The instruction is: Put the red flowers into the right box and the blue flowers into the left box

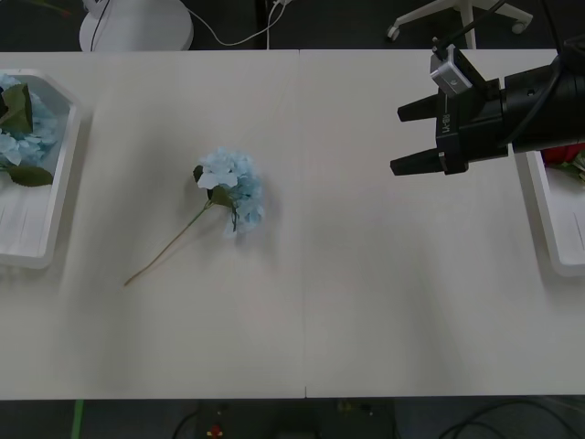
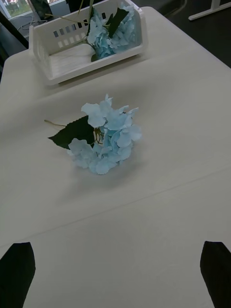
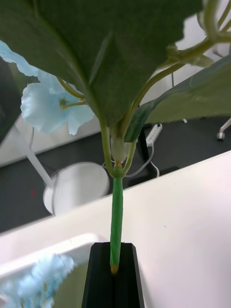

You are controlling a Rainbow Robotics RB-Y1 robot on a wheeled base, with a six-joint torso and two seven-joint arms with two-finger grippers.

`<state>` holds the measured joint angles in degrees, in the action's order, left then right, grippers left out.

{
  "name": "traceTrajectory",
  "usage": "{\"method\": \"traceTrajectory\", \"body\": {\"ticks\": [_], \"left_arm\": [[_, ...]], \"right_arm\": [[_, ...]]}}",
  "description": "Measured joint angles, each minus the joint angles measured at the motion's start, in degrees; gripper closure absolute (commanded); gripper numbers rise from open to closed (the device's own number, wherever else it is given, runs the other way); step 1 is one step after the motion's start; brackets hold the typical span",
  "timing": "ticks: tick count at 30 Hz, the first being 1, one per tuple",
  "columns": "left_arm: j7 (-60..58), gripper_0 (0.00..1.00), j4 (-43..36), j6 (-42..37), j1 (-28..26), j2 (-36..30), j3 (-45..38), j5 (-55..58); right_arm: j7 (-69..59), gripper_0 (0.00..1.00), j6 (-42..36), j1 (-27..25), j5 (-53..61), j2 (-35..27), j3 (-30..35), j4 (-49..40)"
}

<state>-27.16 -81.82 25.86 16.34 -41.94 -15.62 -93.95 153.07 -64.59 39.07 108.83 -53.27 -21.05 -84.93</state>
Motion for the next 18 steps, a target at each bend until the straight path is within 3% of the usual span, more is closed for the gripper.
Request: {"method": "traceTrajectory", "body": {"ticks": [3, 10, 13, 18], "left_arm": [[-14.21, 1.00, 0.38, 1.79, 0.01, -3.10, 2.40, -4.68], [-37.10, 1.00, -0.90, 17.31, 0.07, -8.96, 2.86, -15.20], [-43.55, 1.00, -1.93, 24.91, 0.07, -11.32, 2.13, -19.49], [-44.67, 1.00, -2.34, 36.96, 0.07, -12.62, -3.20, -28.55]], "right_arm": [[0.00, 0.01, 0.00, 0.00, 0.00, 0.00, 0.00, 0.00], [0.00, 0.01, -0.01, 0.00, 0.00, 0.00, 0.00, 0.00], [0.00, 0.01, -0.01, 0.00, 0.00, 0.00, 0.00, -0.01], [0.00, 0.00, -0.01, 0.00, 0.00, 0.00, 0.00, -0.01]]}}
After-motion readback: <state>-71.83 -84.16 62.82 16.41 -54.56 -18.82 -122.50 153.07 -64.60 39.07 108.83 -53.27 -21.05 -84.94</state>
